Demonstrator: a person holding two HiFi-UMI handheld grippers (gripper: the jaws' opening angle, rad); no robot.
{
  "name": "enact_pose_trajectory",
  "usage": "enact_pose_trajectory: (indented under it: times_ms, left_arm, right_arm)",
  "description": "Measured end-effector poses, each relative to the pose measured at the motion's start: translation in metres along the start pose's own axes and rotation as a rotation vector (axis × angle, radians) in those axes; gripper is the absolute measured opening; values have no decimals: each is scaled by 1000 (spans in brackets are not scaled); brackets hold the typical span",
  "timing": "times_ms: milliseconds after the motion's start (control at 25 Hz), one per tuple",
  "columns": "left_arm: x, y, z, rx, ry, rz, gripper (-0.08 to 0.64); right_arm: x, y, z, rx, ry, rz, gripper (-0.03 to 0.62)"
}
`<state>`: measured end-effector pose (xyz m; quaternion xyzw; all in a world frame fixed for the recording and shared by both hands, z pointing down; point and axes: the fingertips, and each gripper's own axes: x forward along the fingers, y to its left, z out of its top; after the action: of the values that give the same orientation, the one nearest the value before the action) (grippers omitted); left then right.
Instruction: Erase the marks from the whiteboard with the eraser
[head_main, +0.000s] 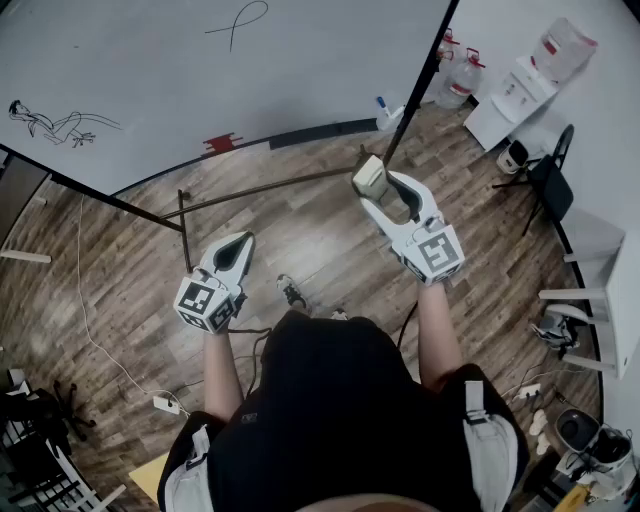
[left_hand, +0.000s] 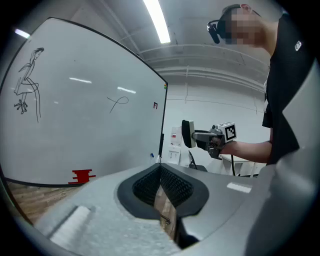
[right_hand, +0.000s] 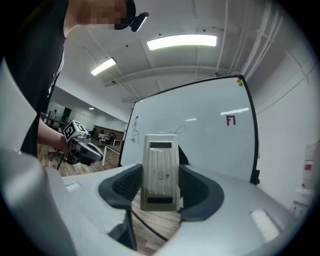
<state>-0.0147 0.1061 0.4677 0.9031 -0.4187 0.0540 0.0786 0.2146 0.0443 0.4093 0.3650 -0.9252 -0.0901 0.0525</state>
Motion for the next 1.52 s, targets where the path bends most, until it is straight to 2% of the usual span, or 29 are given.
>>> enact_pose_trajectory:
  times_ms: [200, 480, 720, 1200, 1520]
  left_arm:
    - [-3, 1, 3, -25, 19, 18, 11]
    - [12, 29, 2, -20, 27, -3, 11]
    - [27, 72, 7, -23, 22, -23, 11]
    - [42, 161, 12, -17, 18, -56, 11]
    - [23, 209, 7, -23, 20, -40, 11]
  right_arm:
    - [-1, 4, -2, 3, 17, 0, 235]
    - [26, -8, -9, 20, 34, -13, 235]
    - [67, -24, -6, 22, 32, -48, 235]
    - [155, -70, 8, -31, 34, -174, 235]
    - [203, -89, 42, -122, -1, -242, 233]
